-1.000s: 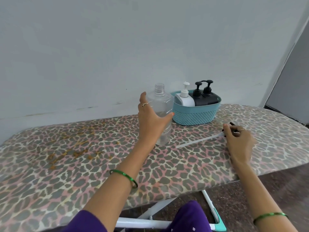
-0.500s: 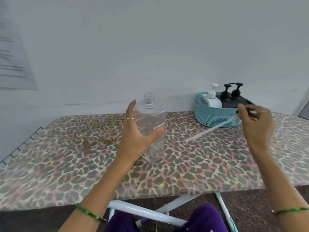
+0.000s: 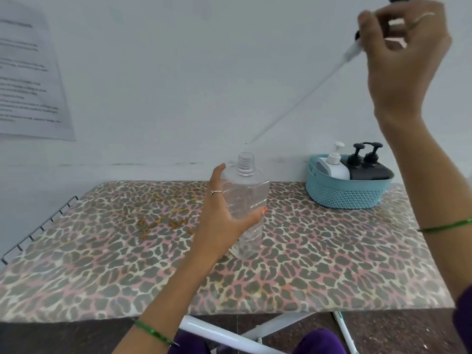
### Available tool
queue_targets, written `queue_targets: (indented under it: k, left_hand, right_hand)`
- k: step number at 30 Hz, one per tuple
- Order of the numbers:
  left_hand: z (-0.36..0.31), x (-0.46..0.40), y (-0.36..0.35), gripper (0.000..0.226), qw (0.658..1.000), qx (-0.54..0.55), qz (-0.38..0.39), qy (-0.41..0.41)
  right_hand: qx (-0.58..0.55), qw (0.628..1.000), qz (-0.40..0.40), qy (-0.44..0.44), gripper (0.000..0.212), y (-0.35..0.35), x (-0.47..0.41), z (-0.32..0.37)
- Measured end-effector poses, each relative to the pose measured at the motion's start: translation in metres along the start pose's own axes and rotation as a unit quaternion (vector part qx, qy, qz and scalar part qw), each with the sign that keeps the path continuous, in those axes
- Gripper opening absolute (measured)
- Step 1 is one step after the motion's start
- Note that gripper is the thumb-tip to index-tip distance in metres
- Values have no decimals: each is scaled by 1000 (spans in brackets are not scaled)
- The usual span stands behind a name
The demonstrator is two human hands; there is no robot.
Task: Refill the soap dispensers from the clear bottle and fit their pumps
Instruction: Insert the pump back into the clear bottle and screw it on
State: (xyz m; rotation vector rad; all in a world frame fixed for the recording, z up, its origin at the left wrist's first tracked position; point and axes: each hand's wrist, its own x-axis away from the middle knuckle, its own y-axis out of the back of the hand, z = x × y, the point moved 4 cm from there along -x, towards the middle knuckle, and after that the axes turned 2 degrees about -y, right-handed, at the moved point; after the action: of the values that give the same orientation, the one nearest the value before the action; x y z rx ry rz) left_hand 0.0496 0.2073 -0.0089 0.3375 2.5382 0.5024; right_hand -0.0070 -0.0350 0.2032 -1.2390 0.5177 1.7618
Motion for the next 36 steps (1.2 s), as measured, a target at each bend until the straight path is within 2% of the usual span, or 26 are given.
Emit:
queue_targets:
  k: [3,7,15,21,25,29,33,36]
  left_hand:
    - [-1,0,0,105,1000,0,0,-1]
    - [0,-1,0,107,1000,3,1,0]
    - [5,-3,-1,108,1000,7,-3,-4]
    - [6,-2,-3,109,1000,-2,-10,-16]
    - [9,1,-6,103,1000,9,-14,-23]
    - [24,9,-14,106,1000,15,8,5]
    - [39,15,-23,107,999,38,12,21]
    - [44,17,-25,106,999,28,5,27]
  right_hand:
    - [15,999,24,30,19,-19,3,8]
    - [30,996,64,60,38,-32,9,12]
    - [60,986,94,126,38,-43,20,20]
    - [69,958,218,171,35,-60,71,33]
    - [56,934,321,147,33,-67,117,33]
    - [12,939,334,78,22,-65,139,25]
    - [22,915,396,75,19,-68,155,17]
    - [18,916,397,53,20,-68,156,15]
